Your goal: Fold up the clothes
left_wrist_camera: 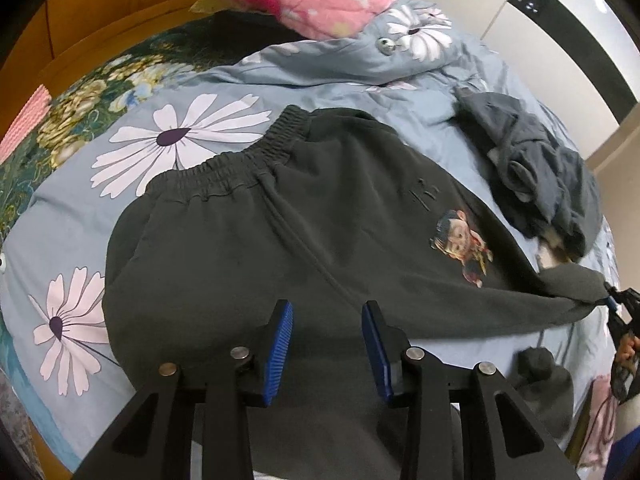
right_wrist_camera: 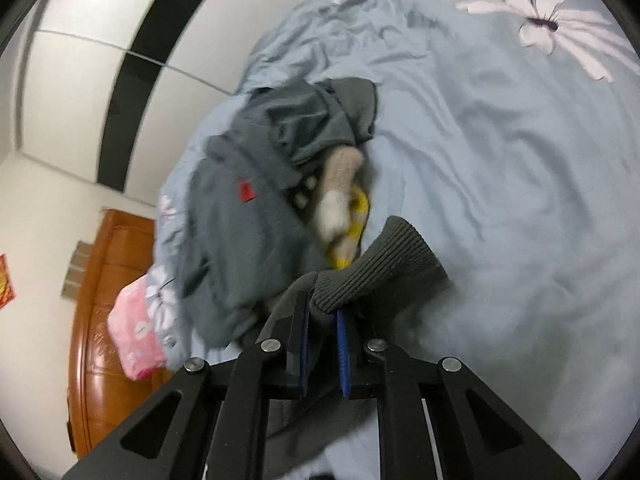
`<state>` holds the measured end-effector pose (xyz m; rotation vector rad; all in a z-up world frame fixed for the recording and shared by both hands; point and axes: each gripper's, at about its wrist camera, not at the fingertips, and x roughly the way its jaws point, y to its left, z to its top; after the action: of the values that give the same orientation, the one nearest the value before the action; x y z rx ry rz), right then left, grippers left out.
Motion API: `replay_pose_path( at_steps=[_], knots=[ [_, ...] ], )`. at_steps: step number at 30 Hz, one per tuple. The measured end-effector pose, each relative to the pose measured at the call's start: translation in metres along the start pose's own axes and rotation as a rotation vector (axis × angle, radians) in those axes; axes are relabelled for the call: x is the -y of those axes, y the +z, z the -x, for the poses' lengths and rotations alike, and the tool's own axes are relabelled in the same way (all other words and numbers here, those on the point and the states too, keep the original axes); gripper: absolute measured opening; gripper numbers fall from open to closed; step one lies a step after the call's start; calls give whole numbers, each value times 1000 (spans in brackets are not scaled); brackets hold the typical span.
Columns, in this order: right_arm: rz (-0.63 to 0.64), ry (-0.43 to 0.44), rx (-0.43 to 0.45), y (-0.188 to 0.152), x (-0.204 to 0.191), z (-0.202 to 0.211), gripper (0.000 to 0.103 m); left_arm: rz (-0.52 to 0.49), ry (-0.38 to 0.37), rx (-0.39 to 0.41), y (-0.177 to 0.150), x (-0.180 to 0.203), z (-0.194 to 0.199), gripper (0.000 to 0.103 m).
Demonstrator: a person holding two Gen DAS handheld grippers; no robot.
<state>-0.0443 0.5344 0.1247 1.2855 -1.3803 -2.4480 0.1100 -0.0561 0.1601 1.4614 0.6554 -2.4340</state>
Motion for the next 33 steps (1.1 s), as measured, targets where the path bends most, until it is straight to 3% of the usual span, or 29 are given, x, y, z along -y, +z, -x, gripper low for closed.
replay_pose_path(
  at_steps=[4,7,11,14,18,22,27,29,30,31,33],
  knots=[
    [32,2,-20,6,7,-4,17,19,11,3,8,-6,-8,43],
    [95,31,0,2,7,8,39,40,13,-5,11,-11,-18,45],
    [167,-37,70,-11,22,36,42,50,12,-21,11,-12,-28,46],
    [130,-49,74,-18,44,42,42,45,9,-28,9,-10,-31,46],
    [48,-28,18,-21,56,21,42,52,12,-35,8,-9,-32,46],
    [0,10,-5,-19,48,-10,57,52,16,-30,9,-8,-28,46],
    [-62,-8,-5,-17,37,-34,57,54,21,-19,11,-14,-21,47],
    [-65,-10,5,-17,31,-31,46,63,20,-13,13,-17,-17,48],
    [-64,-13,8,-18,27,-29,30,66,20,-9,13,-19,-15,48],
    [-59,-13,16,-18,24,-24,23,69,18,-5,13,-21,-13,48],
    [-33,3,47,-21,16,-5,18,78,14,3,14,-25,-10,48]
  ],
)
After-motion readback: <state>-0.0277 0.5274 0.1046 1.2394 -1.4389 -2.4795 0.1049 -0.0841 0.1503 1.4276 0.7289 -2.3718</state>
